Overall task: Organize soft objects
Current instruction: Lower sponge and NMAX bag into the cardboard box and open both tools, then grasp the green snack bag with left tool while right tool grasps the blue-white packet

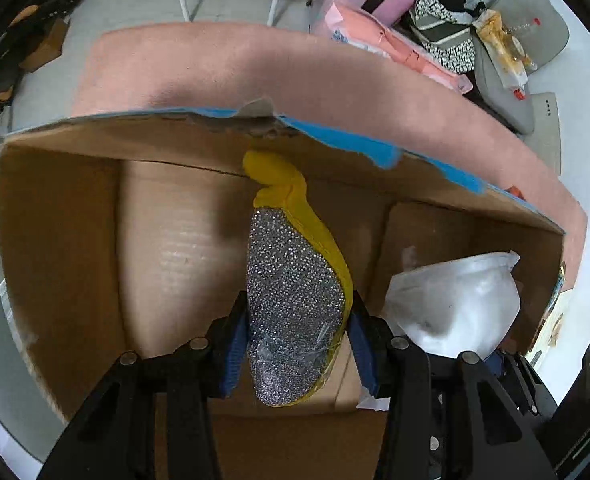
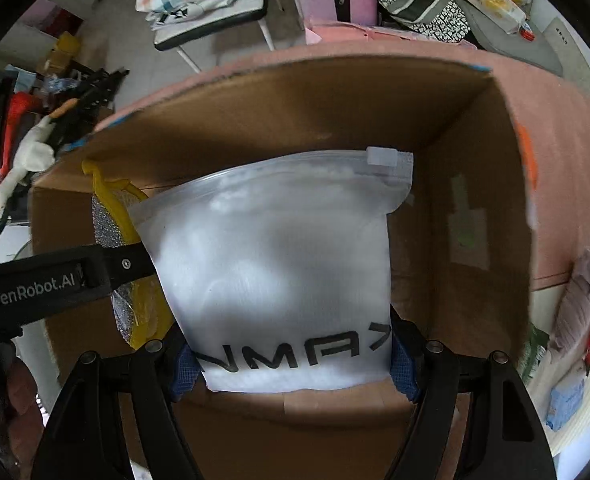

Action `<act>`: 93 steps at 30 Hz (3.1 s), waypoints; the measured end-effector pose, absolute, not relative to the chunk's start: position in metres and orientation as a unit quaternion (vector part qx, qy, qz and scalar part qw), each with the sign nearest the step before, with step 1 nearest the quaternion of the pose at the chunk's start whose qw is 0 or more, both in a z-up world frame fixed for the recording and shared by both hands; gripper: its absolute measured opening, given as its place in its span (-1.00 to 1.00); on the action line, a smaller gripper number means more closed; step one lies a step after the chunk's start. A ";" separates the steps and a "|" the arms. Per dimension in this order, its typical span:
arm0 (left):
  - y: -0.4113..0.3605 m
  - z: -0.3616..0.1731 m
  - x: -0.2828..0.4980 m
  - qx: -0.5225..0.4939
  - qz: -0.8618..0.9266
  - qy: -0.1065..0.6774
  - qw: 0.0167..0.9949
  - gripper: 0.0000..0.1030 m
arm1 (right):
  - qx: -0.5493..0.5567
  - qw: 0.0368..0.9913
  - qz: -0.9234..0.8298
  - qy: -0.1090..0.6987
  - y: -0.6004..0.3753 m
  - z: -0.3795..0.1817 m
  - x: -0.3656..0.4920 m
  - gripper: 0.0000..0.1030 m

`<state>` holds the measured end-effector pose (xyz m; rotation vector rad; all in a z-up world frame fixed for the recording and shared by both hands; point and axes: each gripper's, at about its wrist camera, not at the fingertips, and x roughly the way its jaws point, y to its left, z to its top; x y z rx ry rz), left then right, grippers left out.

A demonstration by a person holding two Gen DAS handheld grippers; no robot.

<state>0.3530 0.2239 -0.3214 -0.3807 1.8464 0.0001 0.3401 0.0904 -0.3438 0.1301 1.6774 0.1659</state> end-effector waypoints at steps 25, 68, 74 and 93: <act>0.244 -0.220 0.280 -0.062 0.021 0.717 0.694 0.99 | -0.029 0.710 0.073 0.700 0.081 -0.247 0.289 1.00; -0.137 -0.333 0.260 0.228 -0.127 0.776 0.575 0.99 | -0.029 0.626 -0.016 0.779 -0.299 -0.325 0.174 1.00; -0.136 -0.375 0.266 0.205 -0.110 0.810 0.539 0.99 | -0.026 0.596 0.004 0.803 -0.303 -0.363 0.180 1.00; -0.122 -0.372 0.244 0.159 -0.104 0.802 0.566 -0.32 | 0.087 0.574 -0.032 0.814 -0.317 -0.374 0.169 -0.10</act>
